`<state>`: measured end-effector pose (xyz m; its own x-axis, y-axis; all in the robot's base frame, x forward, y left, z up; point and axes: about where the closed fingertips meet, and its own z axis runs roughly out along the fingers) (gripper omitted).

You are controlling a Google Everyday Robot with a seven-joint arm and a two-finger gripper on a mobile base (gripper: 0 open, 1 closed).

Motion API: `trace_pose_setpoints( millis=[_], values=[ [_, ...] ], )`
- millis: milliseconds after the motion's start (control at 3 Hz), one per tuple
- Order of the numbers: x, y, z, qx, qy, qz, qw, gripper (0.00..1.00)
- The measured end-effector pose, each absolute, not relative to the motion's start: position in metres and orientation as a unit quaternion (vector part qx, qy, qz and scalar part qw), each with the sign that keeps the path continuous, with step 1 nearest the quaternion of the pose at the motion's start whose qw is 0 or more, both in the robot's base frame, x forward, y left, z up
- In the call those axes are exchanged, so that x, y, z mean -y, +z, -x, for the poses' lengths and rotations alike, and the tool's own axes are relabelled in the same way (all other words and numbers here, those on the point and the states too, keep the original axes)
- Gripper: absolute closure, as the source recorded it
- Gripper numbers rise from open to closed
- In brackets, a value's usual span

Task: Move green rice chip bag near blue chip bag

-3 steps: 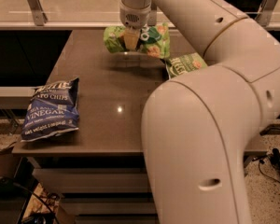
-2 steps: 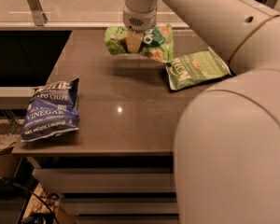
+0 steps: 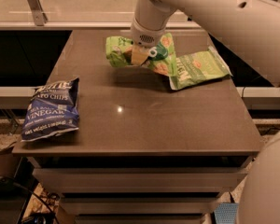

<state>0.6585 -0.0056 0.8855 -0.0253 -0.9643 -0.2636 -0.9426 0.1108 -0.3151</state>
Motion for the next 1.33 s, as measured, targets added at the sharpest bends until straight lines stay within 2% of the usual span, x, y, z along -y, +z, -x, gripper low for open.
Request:
trace_pose_setpoints(
  millis=[667, 1333],
  values=[
    [-0.004, 0.877, -0.632, -0.686, -0.013, 0.696, 0.210, 1.00],
    [-0.035, 0.872, -0.595, -0.694, -0.017, 0.692, 0.197, 1.00]
  ],
)
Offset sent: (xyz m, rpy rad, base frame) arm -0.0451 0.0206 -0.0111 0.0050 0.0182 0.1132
